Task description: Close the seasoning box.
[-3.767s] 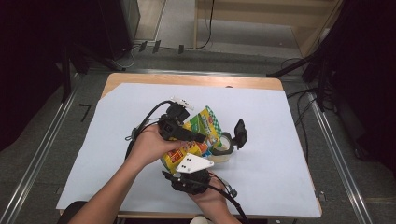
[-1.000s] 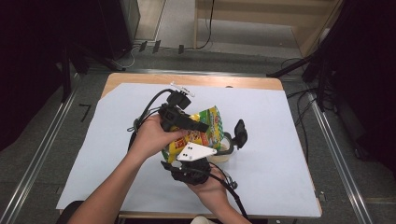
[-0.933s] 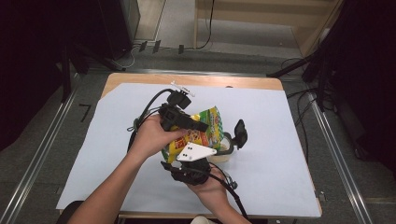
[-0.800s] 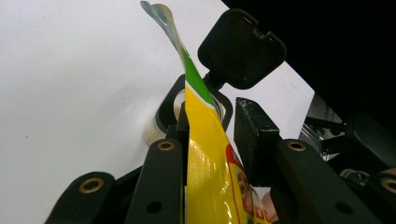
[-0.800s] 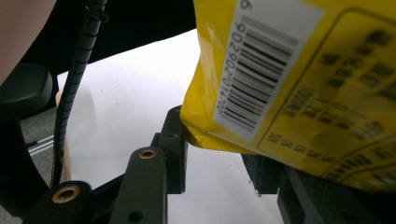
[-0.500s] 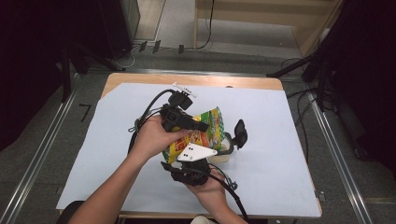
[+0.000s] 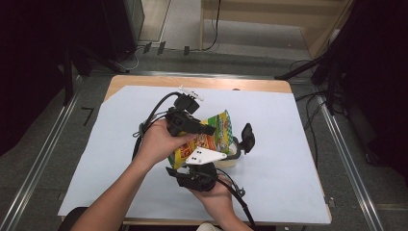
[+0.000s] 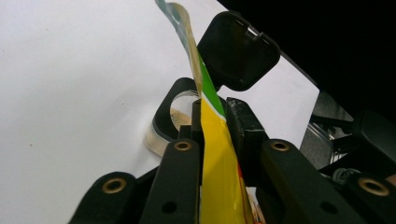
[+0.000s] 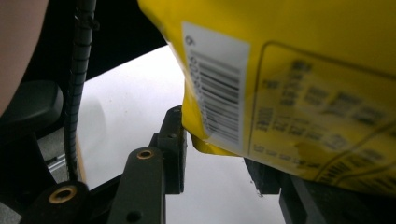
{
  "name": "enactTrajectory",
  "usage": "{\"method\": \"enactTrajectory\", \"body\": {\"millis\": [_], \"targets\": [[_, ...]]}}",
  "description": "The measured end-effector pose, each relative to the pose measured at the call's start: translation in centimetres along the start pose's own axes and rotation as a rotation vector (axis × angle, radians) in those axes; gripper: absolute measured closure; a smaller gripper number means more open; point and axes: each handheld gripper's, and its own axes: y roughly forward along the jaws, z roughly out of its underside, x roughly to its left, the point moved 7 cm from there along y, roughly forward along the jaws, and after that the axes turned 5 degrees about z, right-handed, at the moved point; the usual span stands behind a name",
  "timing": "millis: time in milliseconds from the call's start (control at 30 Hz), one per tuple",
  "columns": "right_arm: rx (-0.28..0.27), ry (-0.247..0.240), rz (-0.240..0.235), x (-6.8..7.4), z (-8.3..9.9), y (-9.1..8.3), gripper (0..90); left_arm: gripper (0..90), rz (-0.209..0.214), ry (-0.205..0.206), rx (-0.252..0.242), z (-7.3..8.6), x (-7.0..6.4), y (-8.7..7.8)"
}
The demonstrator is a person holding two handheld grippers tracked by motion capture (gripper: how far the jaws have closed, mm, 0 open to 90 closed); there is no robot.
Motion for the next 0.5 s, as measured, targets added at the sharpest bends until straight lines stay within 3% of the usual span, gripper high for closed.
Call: {"method": "enactTrajectory", "body": {"millis": [33, 133, 233, 300, 400, 500], "targets": [[-0.011, 0.0, -0.002, 0.06, -0.4, -0.28, 64.1, 73.6, 0.009, -0.004, -0.007, -0.07, -0.01, -0.09], [-0.013, 0.0, 0.002, 0.03, -0.65, -0.47, 64.0, 70.1, 0.037, -0.017, -0.033, -0.29, -0.16, -0.46], [-0.012, 0.016, -0.009, -0.06, -0.79, -0.49, 63.1, 64.4, 0.023, -0.013, -0.037, -0.3, -0.26, -0.34], [-0.003, 0.012, -0.005, 0.0, -0.75, -0.46, 62.4, 66.7, 0.009, -0.018, -0.028, -0.27, -0.15, -0.18], [0.01, -0.06, 0.042, 0.16, -0.58, -0.35, 61.6, 76.1, -0.007, -0.007, -0.025, -0.26, -0.04, -0.11], [0.009, -0.055, 0.039, 0.1, -0.55, -0.32, 62.1, 76.4, -0.016, 0.004, -0.029, -0.37, -0.15, -0.04]]}}
